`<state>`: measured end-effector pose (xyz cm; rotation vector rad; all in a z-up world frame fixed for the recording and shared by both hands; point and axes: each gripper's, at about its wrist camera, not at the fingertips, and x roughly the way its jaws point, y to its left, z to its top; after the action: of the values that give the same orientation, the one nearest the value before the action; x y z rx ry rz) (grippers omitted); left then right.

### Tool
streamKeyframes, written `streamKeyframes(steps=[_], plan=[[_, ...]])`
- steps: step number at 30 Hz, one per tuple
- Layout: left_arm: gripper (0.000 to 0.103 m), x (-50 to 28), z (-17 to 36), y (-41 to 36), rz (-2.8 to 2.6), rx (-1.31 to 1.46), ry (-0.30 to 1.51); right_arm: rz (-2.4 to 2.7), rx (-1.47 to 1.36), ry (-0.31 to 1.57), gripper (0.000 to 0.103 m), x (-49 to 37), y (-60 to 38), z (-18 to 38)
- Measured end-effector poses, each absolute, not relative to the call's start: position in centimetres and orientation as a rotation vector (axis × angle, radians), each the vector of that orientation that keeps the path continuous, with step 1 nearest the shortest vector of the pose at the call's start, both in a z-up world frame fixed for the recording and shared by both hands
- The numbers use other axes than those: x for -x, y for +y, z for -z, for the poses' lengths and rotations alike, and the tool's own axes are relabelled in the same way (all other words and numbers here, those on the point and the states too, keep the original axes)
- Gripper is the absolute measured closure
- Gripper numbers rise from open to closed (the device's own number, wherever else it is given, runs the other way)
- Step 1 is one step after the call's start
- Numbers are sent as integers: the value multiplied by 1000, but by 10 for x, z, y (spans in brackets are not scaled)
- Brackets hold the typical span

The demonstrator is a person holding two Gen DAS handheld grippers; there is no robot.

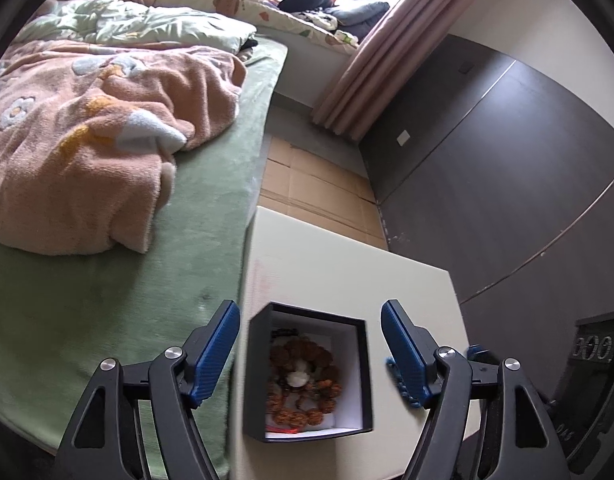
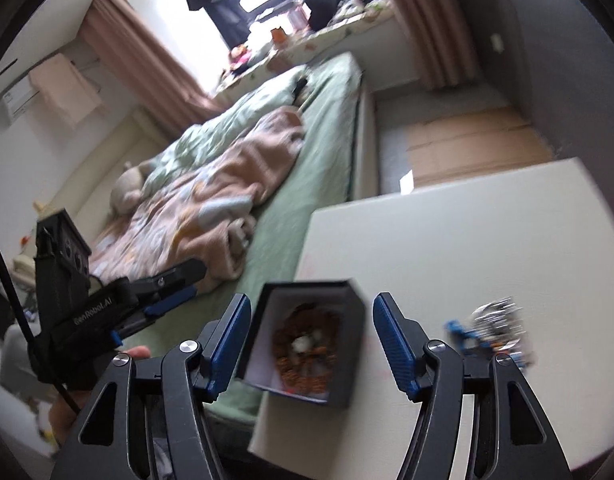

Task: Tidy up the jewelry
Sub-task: 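Move both grippers back to the blue braided bracelet and silver chains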

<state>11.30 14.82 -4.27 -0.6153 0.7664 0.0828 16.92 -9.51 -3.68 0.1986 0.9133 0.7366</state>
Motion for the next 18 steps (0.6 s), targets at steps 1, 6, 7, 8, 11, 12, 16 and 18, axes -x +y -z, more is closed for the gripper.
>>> streamKeyframes(steps=[1, 6, 7, 8, 11, 12, 16, 18], plan=[[29, -114, 41, 143, -74, 613, 765, -717, -195, 897, 39, -168, -102, 31], [29, -119, 37, 124, -42, 584, 766, -635, -194, 863, 39, -168, -139, 14], [29, -120, 36, 120, -31, 581, 767, -619, -189, 860, 39, -169, -145, 12], [29, -121, 36, 116, -22, 580, 768, -604, -183, 861, 39, -169, -153, 12], [29, -124, 35, 103, -8, 564, 772, -575, -175, 874, 39, -172, -169, 13], [29, -126, 34, 99, -5, 556, 774, -566, -173, 877, 39, -172, -173, 13], [29, -133, 34, 79, 21, 530, 787, -530, -182, 896, 39, -175, -194, 18], [29, -137, 36, 68, 33, 518, 801, -516, -186, 908, 39, -175, -204, 22]])
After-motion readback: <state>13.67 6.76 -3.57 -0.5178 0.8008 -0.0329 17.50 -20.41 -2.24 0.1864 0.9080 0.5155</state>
